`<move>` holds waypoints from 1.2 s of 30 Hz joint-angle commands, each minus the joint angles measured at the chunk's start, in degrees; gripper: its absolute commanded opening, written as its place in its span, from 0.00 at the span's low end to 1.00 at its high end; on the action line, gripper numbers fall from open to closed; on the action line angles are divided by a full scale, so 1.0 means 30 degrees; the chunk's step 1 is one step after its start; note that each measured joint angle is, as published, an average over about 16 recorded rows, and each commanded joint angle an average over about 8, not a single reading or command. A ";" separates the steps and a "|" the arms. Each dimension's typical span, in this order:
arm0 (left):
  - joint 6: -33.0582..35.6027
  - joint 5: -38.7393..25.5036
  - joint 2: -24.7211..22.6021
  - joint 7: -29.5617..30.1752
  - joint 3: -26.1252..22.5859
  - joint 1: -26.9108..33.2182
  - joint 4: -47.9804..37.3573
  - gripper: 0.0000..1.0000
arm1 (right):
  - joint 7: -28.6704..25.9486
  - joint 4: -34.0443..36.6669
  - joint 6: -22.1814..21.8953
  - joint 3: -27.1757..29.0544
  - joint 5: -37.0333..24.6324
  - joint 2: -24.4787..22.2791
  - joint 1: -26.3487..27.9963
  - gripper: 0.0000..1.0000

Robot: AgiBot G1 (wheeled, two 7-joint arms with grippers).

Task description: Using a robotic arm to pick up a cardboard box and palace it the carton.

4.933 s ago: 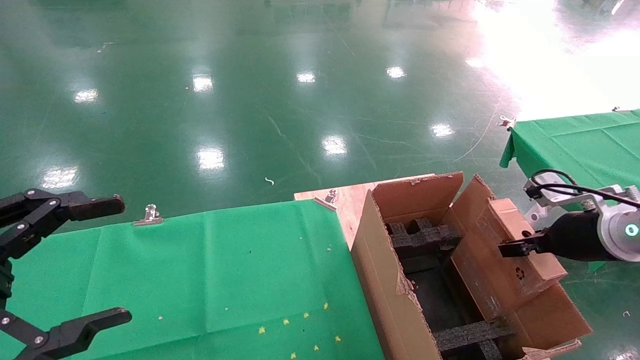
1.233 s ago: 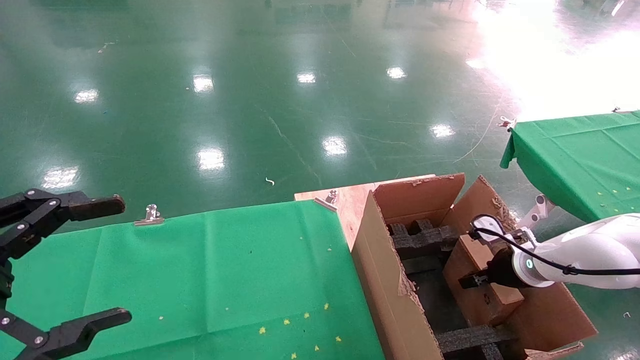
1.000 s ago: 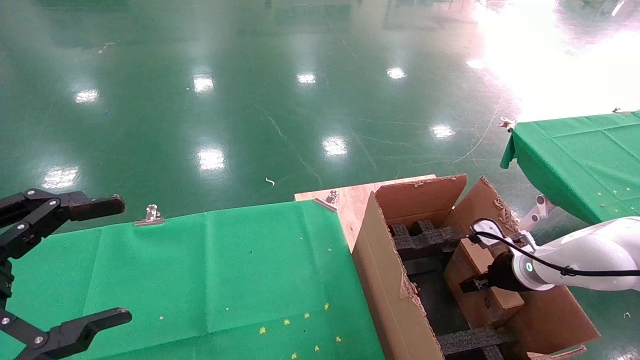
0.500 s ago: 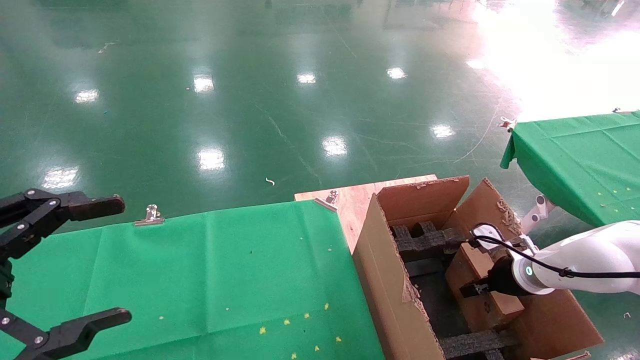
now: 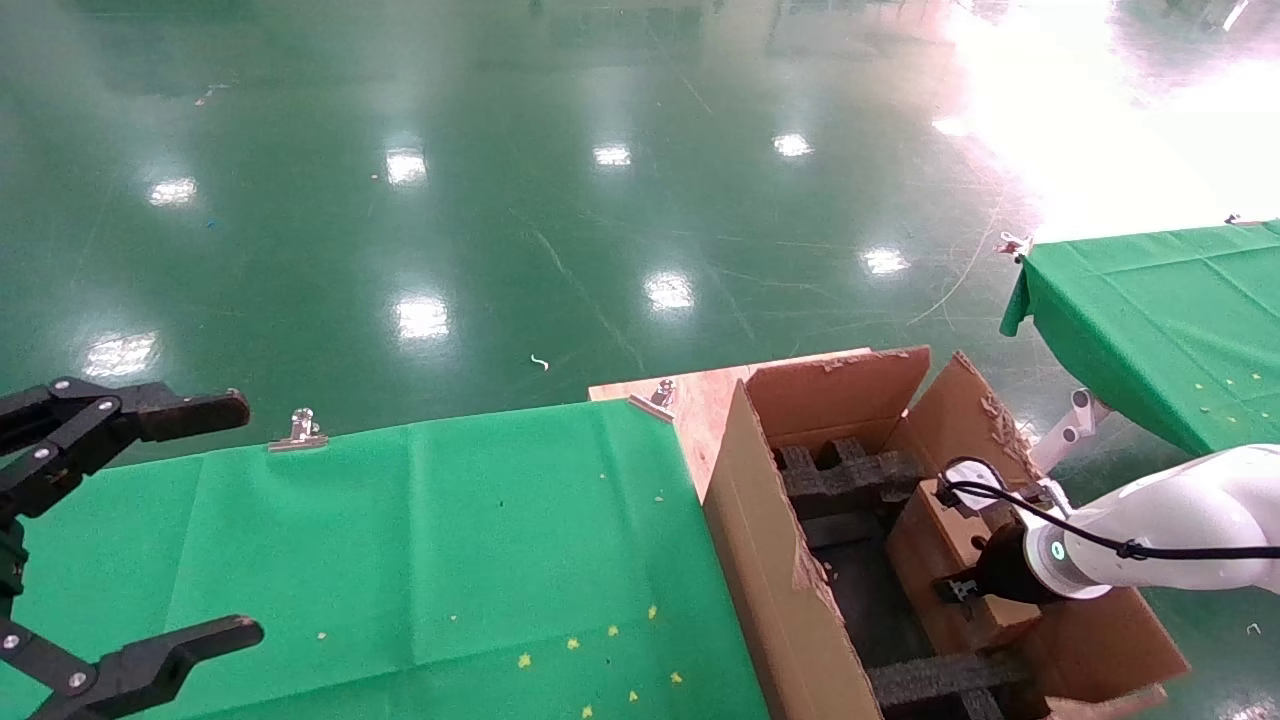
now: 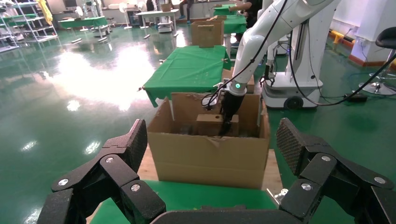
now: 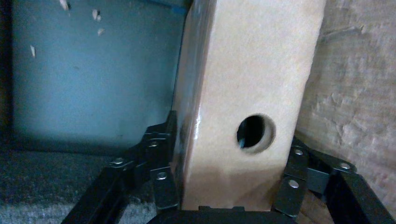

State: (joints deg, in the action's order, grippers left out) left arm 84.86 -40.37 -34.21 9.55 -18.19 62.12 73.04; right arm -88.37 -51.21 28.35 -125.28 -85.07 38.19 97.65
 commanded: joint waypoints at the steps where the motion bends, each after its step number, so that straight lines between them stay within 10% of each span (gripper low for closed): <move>1: 0.0001 0.0000 0.0000 -0.0001 -0.0001 0.0001 -0.0002 1.00 | 0.0056 0.0014 -0.0019 0.0049 0.0001 0.0020 0.0108 1.00; 22: -0.0002 0.0008 0.0004 -0.0008 -0.0015 0.0006 -0.0005 1.00 | 0.0774 -0.0882 -0.0358 0.0870 -0.0077 -0.0766 0.2440 1.00; 36: -0.0005 0.0014 0.0007 -0.0012 -0.0023 0.0008 -0.0005 1.00 | 0.2019 -0.7965 -0.3335 0.3230 0.0436 -0.4075 0.6203 1.00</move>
State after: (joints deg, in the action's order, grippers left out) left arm 84.85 -40.33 -34.19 9.52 -18.26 62.15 73.03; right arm -81.91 -73.17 19.92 -115.33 -81.73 27.01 115.46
